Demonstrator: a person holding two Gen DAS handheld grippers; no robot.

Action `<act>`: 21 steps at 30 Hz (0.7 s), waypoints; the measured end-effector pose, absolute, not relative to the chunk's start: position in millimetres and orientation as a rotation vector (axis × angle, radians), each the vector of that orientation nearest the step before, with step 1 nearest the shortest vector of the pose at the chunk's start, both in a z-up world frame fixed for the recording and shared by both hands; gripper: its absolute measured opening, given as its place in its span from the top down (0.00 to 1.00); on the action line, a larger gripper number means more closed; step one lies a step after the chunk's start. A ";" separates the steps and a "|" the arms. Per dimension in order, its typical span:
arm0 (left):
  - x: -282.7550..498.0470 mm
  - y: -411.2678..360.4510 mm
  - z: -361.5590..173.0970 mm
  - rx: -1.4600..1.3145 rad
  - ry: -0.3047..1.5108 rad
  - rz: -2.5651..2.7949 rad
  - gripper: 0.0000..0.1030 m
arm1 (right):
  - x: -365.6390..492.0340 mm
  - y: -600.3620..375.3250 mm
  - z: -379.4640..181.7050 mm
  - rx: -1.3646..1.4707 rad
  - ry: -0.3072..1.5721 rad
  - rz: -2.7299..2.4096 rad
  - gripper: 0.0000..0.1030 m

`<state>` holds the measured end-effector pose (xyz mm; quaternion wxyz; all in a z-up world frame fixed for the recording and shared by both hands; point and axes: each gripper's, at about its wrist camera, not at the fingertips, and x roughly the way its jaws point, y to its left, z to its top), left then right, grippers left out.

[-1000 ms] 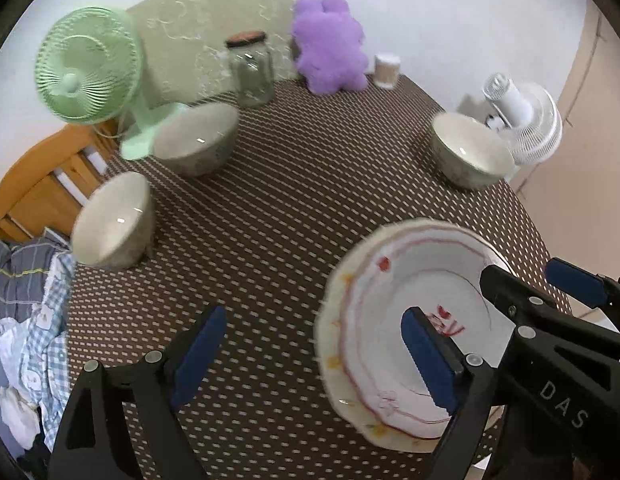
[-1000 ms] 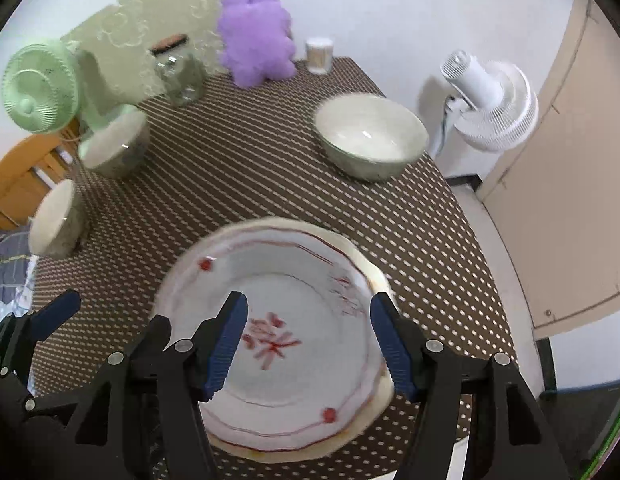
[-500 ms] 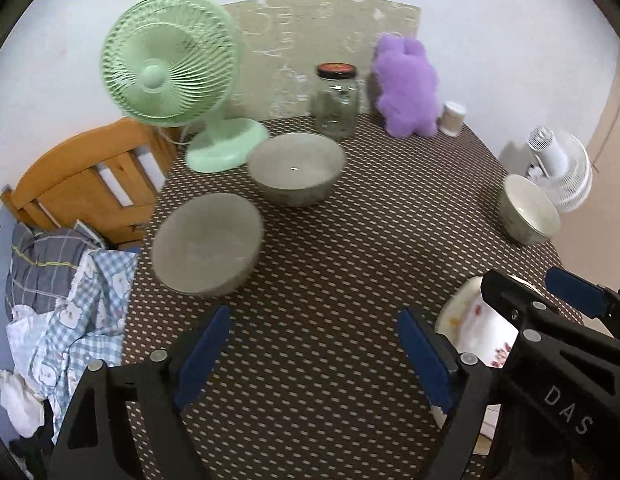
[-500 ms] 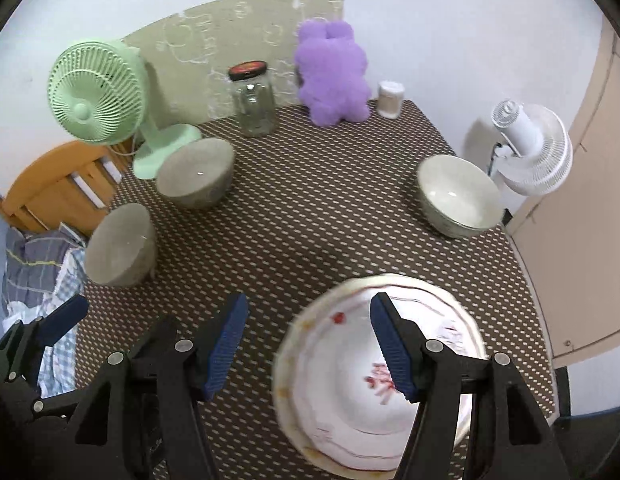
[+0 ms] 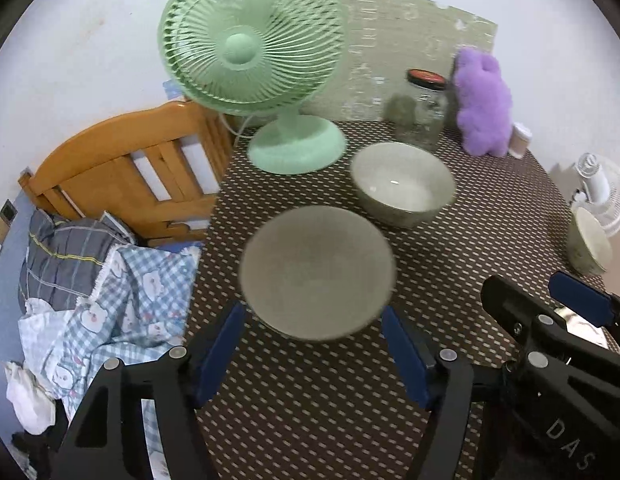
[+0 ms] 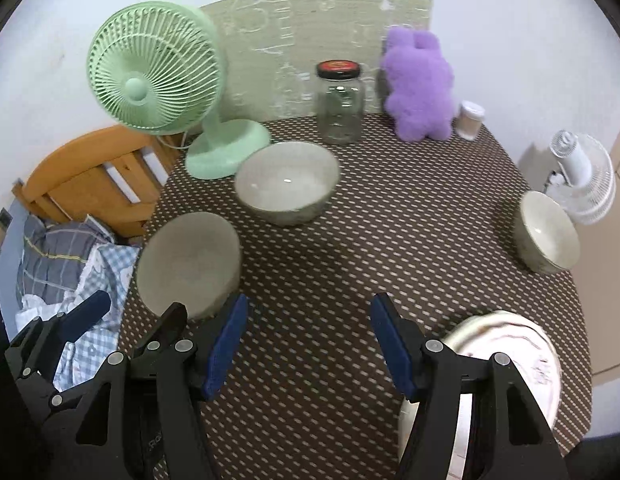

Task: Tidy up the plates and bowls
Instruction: 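Move both grippers to the rim of a grey ceramic bowl, then close both grippers on the rim of the grey bowl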

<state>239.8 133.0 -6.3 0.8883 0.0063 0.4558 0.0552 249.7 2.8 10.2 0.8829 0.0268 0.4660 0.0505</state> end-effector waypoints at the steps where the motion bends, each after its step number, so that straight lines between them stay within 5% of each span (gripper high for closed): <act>1: 243.6 139.1 -8.4 0.012 0.948 0.121 0.30 | 254.5 8.4 8.2 0.057 0.972 0.112 0.35; 11: 280.0 171.9 -35.7 0.010 0.974 0.143 0.38 | 295.0 52.2 -14.9 0.053 0.993 0.145 0.40; 21: 306.5 183.6 -71.9 0.001 1.045 0.112 0.57 | 331.0 76.4 -55.1 0.058 1.069 0.151 0.58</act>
